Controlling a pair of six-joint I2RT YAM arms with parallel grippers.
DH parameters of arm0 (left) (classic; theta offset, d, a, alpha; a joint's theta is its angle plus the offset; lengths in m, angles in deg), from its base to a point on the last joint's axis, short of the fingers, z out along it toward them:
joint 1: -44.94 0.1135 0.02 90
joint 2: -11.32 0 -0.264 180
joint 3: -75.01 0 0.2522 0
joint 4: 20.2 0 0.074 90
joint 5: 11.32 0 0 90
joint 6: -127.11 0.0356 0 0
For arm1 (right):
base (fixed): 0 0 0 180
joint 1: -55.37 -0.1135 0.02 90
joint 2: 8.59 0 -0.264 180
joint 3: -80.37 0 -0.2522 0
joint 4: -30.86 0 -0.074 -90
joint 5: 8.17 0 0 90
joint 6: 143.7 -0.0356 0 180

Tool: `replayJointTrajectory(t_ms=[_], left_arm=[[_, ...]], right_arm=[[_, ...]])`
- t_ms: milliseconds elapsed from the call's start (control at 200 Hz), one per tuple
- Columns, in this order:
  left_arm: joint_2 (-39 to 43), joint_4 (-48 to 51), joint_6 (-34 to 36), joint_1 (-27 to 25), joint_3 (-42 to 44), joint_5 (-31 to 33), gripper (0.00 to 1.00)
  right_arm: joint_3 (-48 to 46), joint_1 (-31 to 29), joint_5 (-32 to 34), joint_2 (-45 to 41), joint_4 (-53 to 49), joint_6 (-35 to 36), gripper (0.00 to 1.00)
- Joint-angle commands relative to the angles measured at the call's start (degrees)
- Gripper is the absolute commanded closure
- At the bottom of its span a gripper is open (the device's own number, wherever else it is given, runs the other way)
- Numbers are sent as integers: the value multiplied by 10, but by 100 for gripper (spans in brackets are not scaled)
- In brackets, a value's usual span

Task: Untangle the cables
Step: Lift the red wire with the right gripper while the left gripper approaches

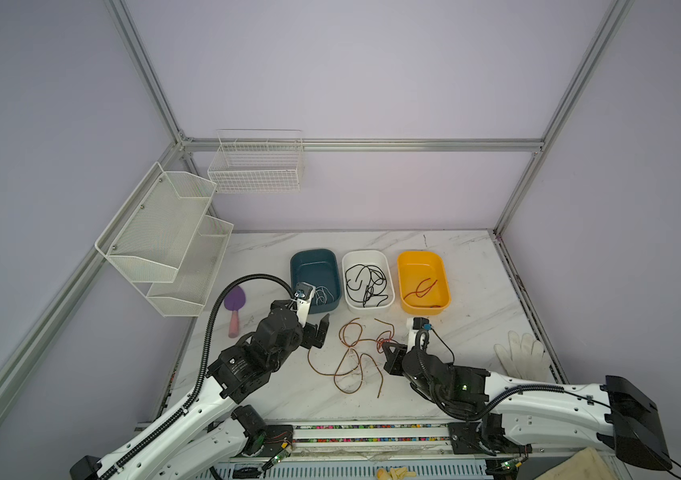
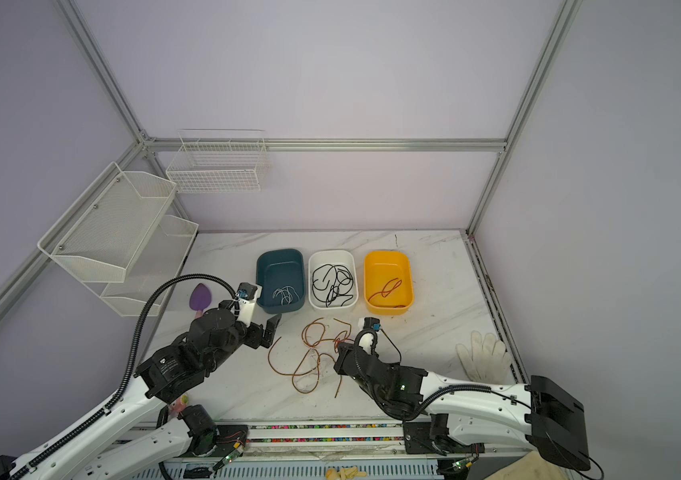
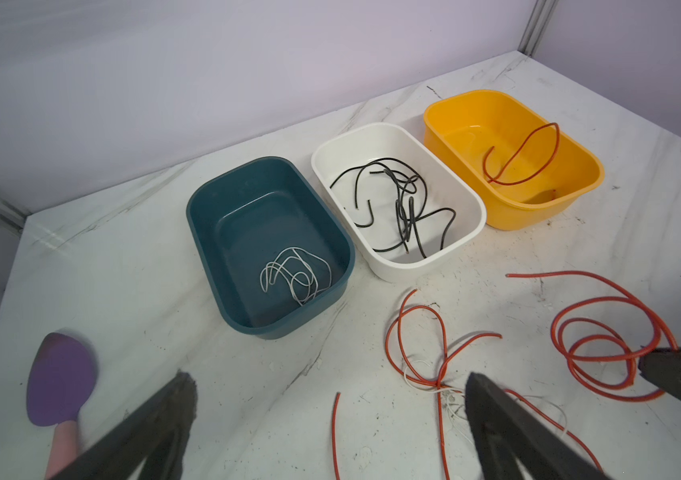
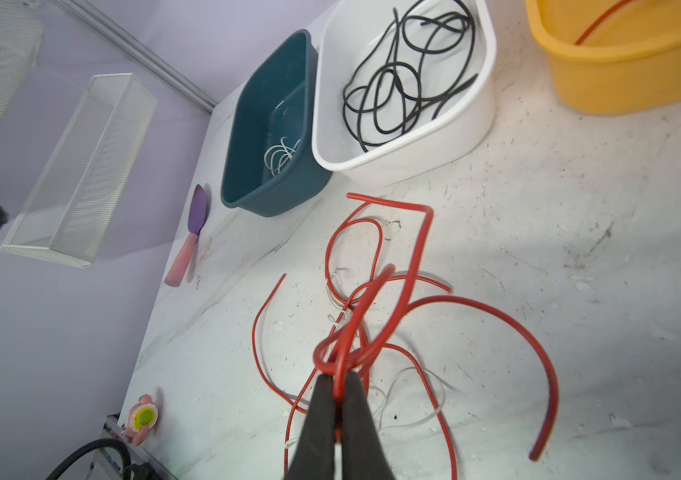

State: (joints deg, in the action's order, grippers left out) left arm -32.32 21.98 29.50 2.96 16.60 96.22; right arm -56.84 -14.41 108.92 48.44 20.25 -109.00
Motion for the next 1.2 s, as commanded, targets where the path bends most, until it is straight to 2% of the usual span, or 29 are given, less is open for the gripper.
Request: replayJointTrajectory(t_ms=[0, 135, 370, 590, 915, 1065, 1195], left_arm=[[23, -18, 22, 3, -12, -133, 0], [41, -39, 31, 3, -3, -260, 0], [21, -47, 35, 3, 0, -383, 0], [-2, -44, 32, 2, -3, -427, 0], [-18, -39, 33, 1, -3, -436, 1], [-26, -34, 34, -1, -5, -430, 2], [-26, -32, 35, -1, -5, -424, 2]], right_arm=[[18, 1, -9, -45, -9, 74, 100], [17, 1, -25, -98, -2, 118, 100], [22, 1, -107, -121, 37, 179, 100], [44, 1, -198, -73, 76, 222, 100], [45, 1, -233, -71, 105, 247, 100], [42, 1, -191, -94, 89, 234, 100], [50, 3, -75, -125, 25, 214, 100]])
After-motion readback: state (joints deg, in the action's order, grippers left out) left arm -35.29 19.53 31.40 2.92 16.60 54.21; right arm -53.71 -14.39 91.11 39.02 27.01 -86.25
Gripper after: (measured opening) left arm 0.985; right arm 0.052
